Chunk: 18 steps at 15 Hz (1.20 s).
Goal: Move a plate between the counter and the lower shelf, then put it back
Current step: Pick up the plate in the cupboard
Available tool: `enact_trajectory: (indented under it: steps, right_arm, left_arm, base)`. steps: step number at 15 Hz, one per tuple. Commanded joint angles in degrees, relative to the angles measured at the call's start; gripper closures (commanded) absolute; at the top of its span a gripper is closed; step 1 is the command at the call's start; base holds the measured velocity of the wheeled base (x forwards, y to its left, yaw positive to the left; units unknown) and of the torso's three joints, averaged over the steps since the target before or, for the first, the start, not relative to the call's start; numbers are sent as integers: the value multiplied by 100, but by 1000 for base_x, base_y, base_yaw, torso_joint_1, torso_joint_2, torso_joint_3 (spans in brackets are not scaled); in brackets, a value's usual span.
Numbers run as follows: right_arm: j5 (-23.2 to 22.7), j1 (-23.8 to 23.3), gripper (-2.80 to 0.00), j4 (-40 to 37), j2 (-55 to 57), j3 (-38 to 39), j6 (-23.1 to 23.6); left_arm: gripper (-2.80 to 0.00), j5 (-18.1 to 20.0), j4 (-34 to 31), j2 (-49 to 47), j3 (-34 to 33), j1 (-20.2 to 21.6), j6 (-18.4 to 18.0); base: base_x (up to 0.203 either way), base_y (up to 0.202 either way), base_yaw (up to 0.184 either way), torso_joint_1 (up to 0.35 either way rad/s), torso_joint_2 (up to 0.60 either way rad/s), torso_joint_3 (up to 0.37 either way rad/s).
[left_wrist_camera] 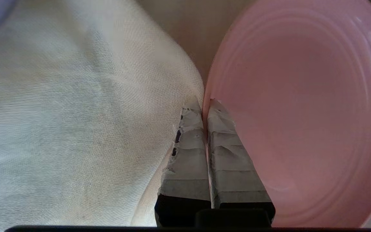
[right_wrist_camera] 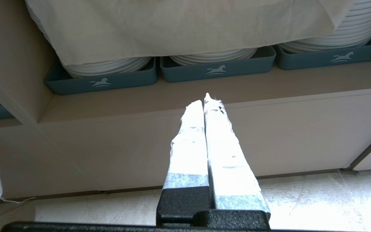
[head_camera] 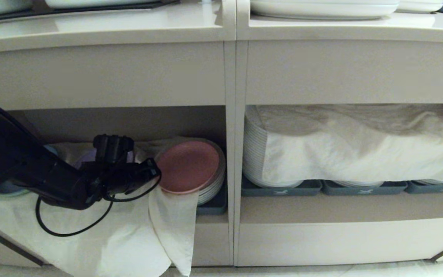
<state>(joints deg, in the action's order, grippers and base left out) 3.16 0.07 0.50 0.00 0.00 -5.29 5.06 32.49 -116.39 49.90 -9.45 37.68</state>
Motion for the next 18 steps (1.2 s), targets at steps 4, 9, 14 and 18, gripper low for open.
enact_trajectory:
  steps: [4,9,14,18]
  right_arm:
    - [1,1,0,3,0,0,-7]
    - [1,1,0,3,0,0,-7]
    - [1,1,0,3,0,0,-7]
    - [1,1,0,3,0,0,-7]
  left_arm:
    - [0,4,21,-138,72,-40,29]
    - [-280,-5,21,-173,72,-40,29]
    - [-280,-32,21,-72,11,-31,20]
    - [-280,-126,21,68,-74,56,15]
  base:
    - [0,0,0,0,0,0]
    - [0,0,0,0,0,0]
    - [0,0,0,0,0,0]
    - [0,0,0,0,0,0]
